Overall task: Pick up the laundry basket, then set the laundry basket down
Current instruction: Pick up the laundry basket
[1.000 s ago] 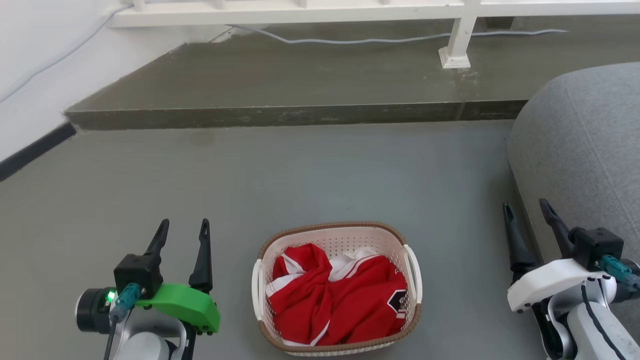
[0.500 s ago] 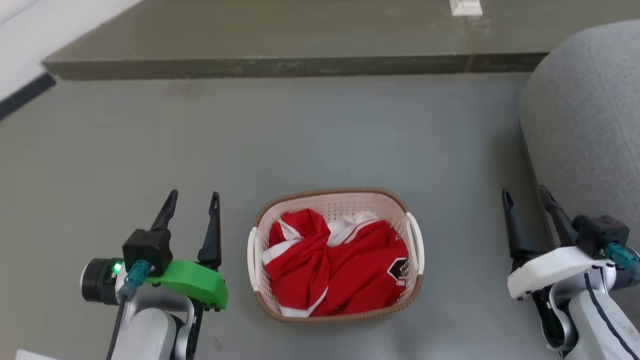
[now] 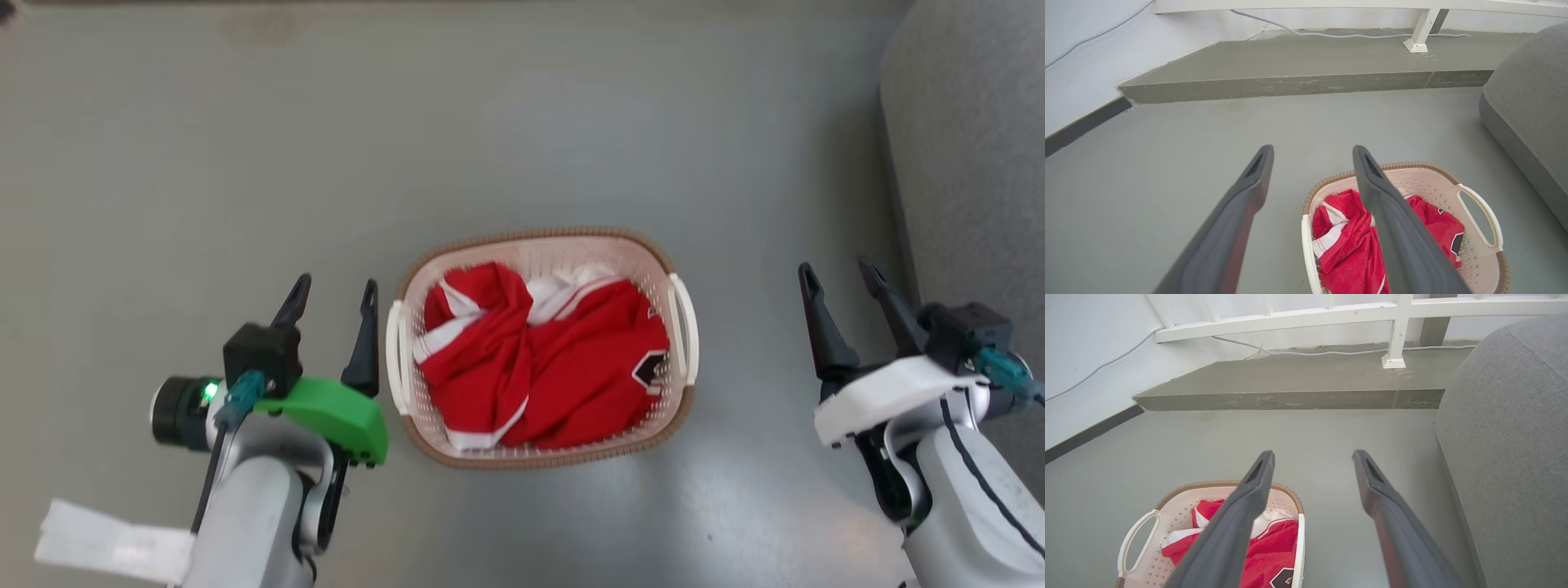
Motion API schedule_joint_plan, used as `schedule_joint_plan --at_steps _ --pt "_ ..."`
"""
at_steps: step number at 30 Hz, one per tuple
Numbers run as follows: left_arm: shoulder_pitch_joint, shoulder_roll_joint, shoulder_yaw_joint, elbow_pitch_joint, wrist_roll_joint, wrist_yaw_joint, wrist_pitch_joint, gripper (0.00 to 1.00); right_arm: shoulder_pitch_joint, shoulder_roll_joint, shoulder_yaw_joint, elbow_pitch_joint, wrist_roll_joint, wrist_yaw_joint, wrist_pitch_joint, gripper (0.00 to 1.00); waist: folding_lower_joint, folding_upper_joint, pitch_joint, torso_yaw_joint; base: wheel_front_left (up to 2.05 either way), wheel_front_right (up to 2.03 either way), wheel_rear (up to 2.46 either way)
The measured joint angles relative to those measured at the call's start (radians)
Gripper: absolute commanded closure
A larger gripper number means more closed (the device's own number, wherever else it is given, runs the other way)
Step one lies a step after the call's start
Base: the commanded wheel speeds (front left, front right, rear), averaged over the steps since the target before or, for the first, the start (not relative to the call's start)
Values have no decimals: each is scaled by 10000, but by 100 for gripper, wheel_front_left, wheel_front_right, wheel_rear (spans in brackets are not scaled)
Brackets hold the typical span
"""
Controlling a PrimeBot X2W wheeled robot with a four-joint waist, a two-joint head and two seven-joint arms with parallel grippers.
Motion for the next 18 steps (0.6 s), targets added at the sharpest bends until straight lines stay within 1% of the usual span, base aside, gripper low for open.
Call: schedule_joint_plan --at_steps 3,5,8,12,18 --pt "-344 -109 -44 219 -38 -88 159 0 -291 -12 71 144 0 12 84 0 1 0 424 -16 0 0 0" --pt "-632 -136 -63 414 -63 -153 324 0 -501 -21 113 251 0 98 140 0 0 0 710 -24 0 0 0" --pt "-1097 -159 -59 719 -107 -242 466 0 -907 -35 188 468 -4 132 213 0 1 0 1138 -31 0 0 0" --pt "-1743 -186 -111 1185 -148 -380 732 0 -1619 -19 410 761 -44 272 364 0 1 0 1712 -44 0 0 0" --pt "-2933 -299 -259 1973 -159 -619 1097 0 -2680 2 591 1281 -84 360 504 0 1 0 2572 -78 0 0 0"
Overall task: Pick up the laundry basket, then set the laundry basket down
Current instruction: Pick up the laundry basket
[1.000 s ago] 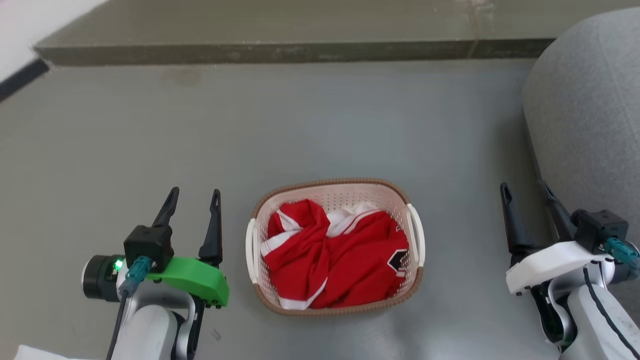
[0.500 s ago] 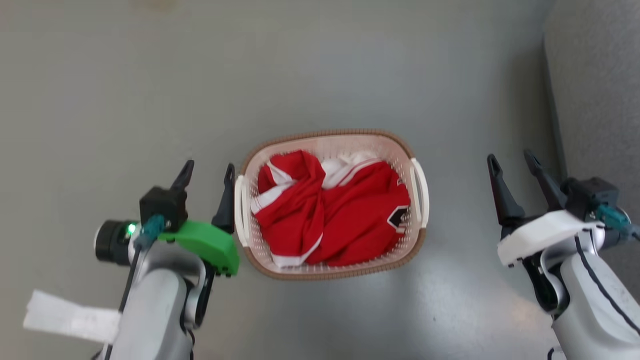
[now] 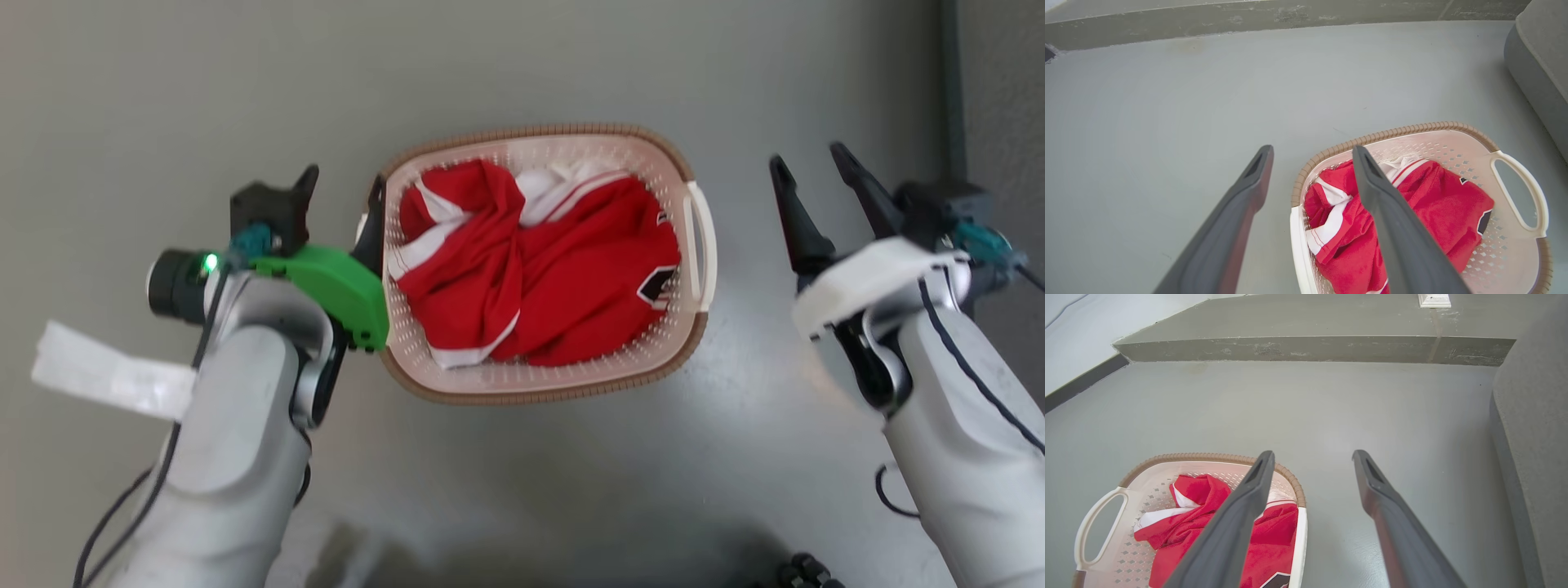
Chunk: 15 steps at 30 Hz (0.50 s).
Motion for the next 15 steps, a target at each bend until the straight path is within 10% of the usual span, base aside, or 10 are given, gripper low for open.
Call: schedule_joint_plan --at_steps 15 --pt "-1616 -104 -42 2489 -207 -504 552 0 -1796 610 723 1875 -100 173 153 0 0 0 2092 -178 0 0 0"
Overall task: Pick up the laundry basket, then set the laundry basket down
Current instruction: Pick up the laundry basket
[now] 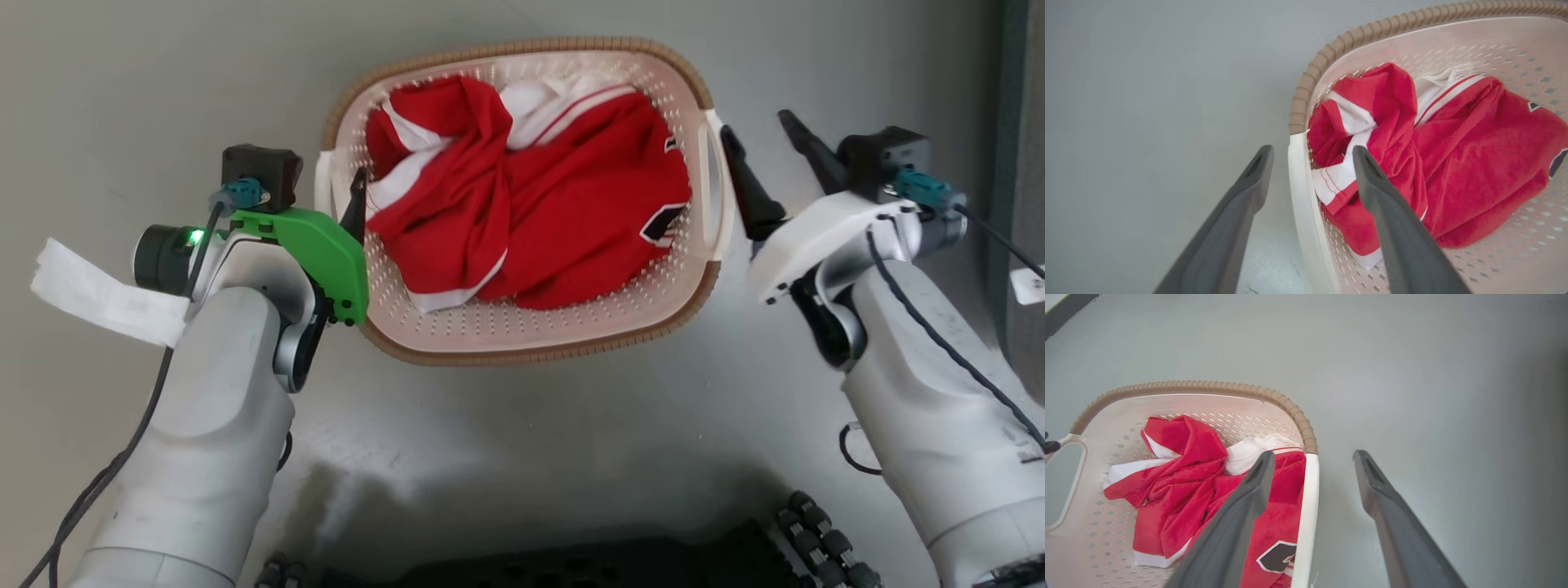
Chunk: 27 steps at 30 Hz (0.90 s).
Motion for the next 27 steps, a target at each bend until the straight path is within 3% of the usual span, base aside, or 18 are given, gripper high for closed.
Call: schedule_joint_plan --at_steps 13,14,15,27 --pt "-871 -73 67 1586 -276 -295 180 0 -722 146 293 1498 33 90 146 0 -1 0 882 -58 0 0 0" --pt "-931 -77 102 1710 -314 -303 219 71 -812 159 368 1574 33 92 176 0 -1 0 919 -48 0 0 0" --pt "-956 -79 138 1806 -357 -376 222 100 -902 201 384 1676 52 104 236 100 -1 0 952 -40 0 0 0" --pt "-1400 -422 134 2642 -955 -646 245 100 -1401 424 579 2372 305 265 295 100 -2 0 963 44 0 0 0"
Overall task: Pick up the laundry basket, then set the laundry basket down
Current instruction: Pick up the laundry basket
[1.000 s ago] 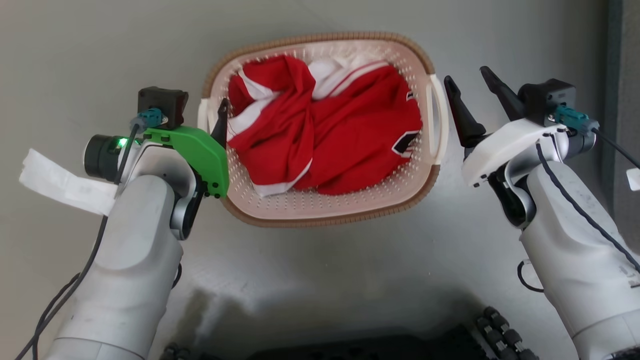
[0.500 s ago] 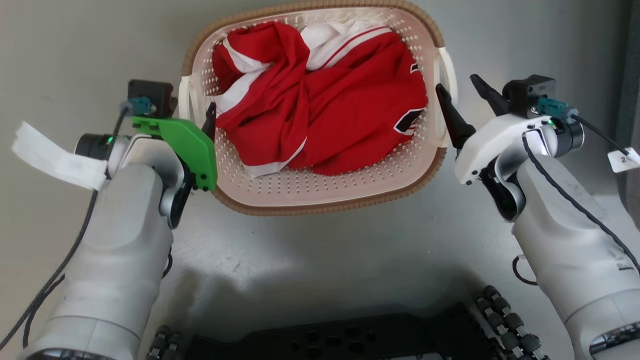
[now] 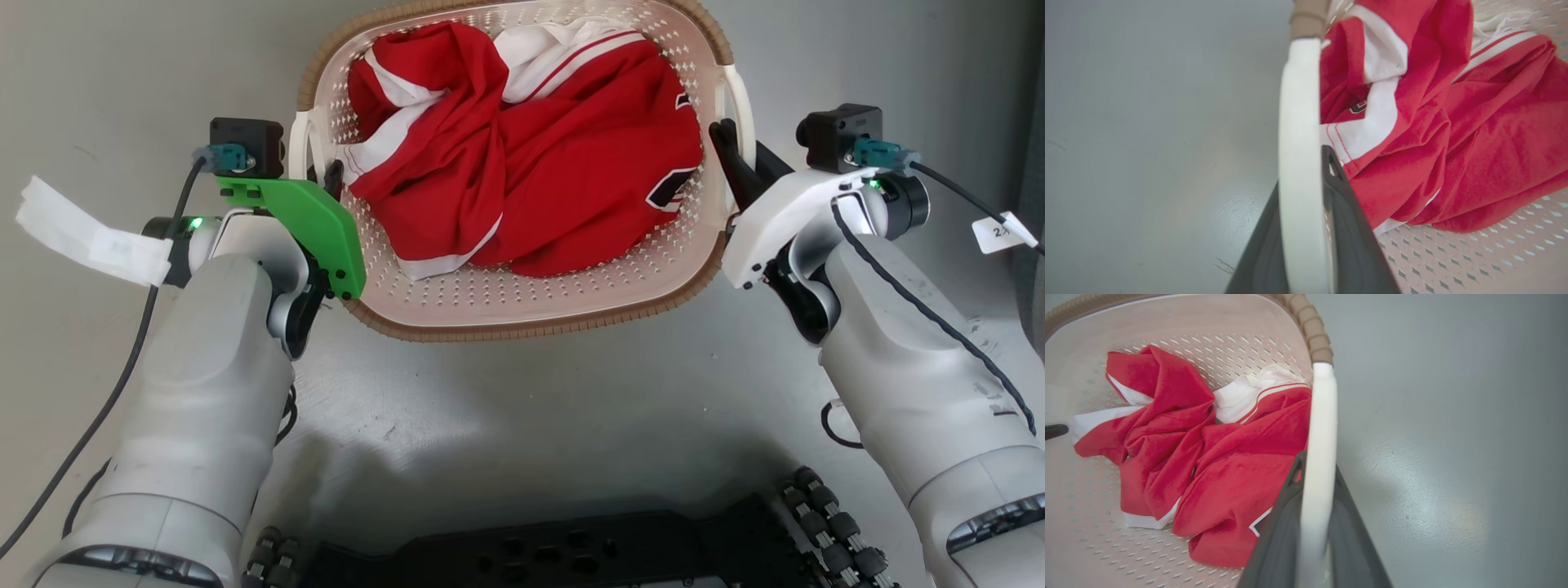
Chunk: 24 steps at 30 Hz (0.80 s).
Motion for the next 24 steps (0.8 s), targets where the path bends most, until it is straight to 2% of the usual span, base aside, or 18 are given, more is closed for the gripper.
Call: schedule_joint_plan --at_steps 16,24 --pt "-90 -127 -121 1124 -635 -165 173 100 -140 245 514 1193 575 0 -44 100 0 0 -773 -18 0 0 0" --pt "-72 -192 -113 1787 -1296 -230 836 100 -54 380 922 1847 1243 4 600 100 0 0 -1692 -112 0 0 0"
